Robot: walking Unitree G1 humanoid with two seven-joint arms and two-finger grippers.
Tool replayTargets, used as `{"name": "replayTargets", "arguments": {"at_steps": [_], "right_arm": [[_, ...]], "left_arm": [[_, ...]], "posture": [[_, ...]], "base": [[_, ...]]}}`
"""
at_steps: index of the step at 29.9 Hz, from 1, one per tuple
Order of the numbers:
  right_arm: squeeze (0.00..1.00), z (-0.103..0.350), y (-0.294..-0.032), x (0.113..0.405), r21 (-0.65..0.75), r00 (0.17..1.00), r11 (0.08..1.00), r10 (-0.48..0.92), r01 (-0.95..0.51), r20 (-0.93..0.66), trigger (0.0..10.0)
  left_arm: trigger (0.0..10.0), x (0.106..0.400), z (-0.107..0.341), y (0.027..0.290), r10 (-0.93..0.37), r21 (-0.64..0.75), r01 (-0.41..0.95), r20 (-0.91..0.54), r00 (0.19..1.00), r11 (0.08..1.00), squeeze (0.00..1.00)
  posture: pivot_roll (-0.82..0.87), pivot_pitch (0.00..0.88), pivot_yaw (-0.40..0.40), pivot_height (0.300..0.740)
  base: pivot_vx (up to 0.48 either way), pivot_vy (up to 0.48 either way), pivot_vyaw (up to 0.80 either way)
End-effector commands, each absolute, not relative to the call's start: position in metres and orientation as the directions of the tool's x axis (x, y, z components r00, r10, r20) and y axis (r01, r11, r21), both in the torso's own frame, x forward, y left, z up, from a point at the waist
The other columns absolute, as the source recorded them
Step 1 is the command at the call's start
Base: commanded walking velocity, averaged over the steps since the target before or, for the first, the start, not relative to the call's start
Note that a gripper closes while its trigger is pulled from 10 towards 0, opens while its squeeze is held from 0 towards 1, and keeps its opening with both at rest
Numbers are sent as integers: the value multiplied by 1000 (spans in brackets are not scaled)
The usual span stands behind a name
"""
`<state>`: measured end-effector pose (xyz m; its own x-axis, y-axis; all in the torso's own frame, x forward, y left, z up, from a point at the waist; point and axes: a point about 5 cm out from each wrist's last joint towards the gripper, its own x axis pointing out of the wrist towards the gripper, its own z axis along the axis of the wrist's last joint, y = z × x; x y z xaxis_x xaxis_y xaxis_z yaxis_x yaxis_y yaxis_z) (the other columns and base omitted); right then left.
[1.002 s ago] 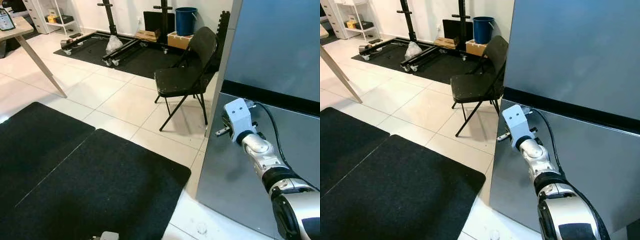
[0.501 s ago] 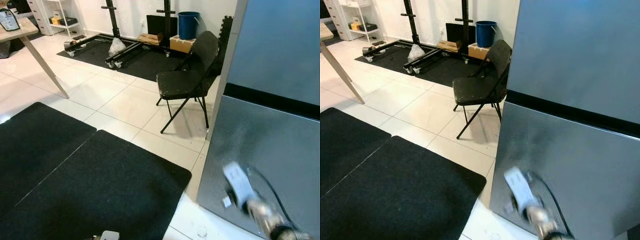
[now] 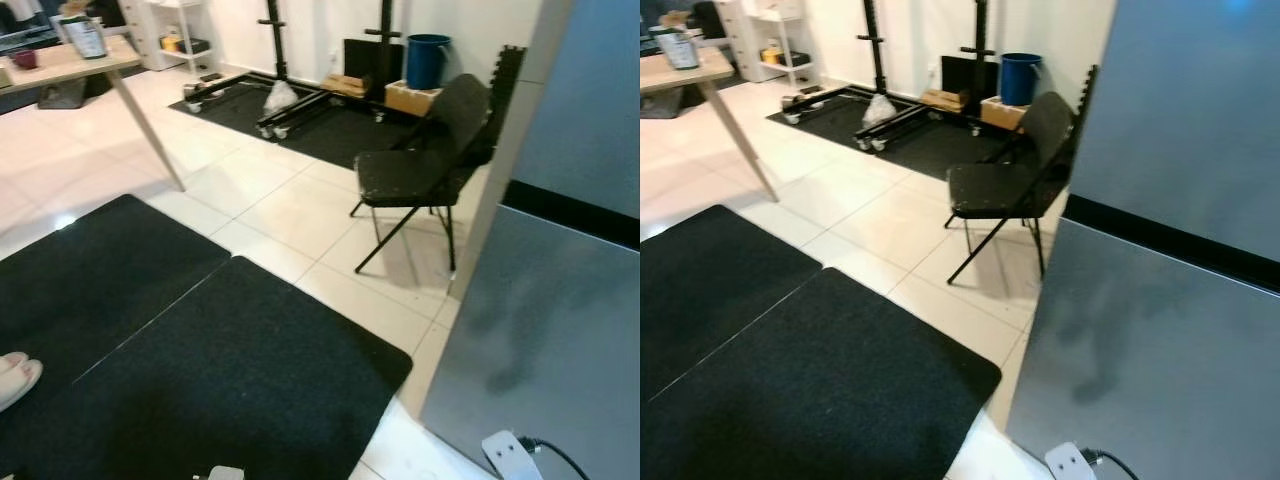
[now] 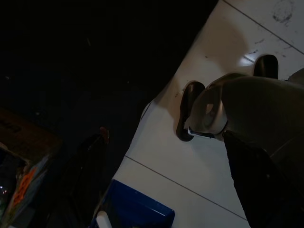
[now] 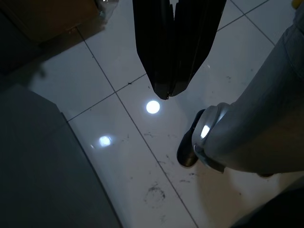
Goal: Restocking fridge
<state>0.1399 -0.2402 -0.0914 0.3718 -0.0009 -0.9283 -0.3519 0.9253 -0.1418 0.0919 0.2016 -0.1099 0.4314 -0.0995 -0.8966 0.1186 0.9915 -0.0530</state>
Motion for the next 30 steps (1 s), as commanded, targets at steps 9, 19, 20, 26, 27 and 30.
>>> {"name": "replayTargets", "arguments": {"at_steps": [9,19,20,26,27,30], "right_arm": [[0,-94,-238,134,-126,348,919,13,-373,-938,10000],[0,-95,-234,133,-118,341,916,21,-384,-940,10000],[0,-95,-234,133,-118,341,916,22,-384,-940,10000],[0,-96,-234,131,-114,338,916,24,-385,-941,10000],[0,-96,-234,131,-118,337,916,20,-383,-941,10000],[0,-96,-234,130,-122,339,917,15,-381,-941,10000]], "left_arm": [[10000,90,-111,201,-95,-50,120,-906,411,991,0],[10000,88,-111,201,-93,-48,120,-909,405,992,0],[10000,88,-111,201,-93,-48,120,-909,405,992,0],[10000,88,-111,201,-92,-51,111,-909,406,993,0],[10000,89,-111,201,-92,-51,109,-909,407,993,0],[10000,89,-111,201,-92,-52,107,-908,409,993,0]], "posture": [[-59,0,-28,740],[-57,0,-26,740],[-57,0,-26,740],[-59,0,-23,740],[-59,0,-23,740],[-59,0,-23,740]], "base": [[0,0,800],[0,0,800],[0,0,800],[0,0,800],[0,0,800],[0,0,675]]}}
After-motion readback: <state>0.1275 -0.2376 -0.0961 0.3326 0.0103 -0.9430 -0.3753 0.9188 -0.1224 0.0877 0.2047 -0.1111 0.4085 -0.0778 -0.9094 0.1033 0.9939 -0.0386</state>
